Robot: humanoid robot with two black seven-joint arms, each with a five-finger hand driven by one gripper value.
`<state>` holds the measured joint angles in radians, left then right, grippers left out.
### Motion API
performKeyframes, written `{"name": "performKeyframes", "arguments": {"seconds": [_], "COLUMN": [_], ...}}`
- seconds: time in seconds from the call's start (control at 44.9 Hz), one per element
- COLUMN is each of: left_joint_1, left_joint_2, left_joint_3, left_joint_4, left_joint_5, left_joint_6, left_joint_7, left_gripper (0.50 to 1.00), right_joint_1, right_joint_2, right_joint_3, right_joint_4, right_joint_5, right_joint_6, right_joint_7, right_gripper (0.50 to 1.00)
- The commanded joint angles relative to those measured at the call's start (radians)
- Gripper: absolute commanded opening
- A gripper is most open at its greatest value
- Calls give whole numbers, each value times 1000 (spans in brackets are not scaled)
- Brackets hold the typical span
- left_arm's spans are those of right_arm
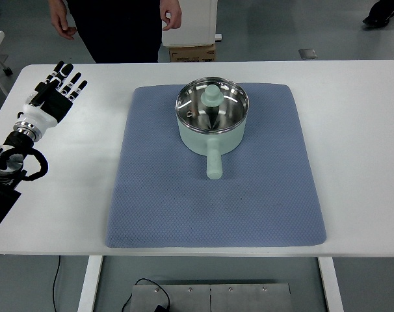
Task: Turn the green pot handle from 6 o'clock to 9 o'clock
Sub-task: 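Raise the left hand and swing it over the green saucepan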
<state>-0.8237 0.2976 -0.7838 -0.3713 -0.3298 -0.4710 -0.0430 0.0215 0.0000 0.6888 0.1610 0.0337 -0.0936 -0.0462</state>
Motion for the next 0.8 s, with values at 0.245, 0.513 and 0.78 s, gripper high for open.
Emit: {"name": "performKeyframes", "arguments": {"seconds": [0.245,0.513,0.78], "left_joint_1": [0,-9,-143], "left_joint_2": [3,32,60], "left_joint_3": [0,-26,-17], "left_joint_4": [2,0,-73], "left_joint_5": [3,-34,80], "left_joint_6": [3,38,41], "left_joint_7": [2,2,3], "left_gripper": [1000,1000,1000], "right_joint_1": [0,0,0], "right_joint_2": [0,0,0], "right_joint_3": [0,0,0], "right_joint_4": [0,0,0], "right_joint_5": [0,0,0], "right_joint_6": [0,0,0], "right_joint_7": [0,-1,-1], "right_gripper": [1000,1000,1000]}}
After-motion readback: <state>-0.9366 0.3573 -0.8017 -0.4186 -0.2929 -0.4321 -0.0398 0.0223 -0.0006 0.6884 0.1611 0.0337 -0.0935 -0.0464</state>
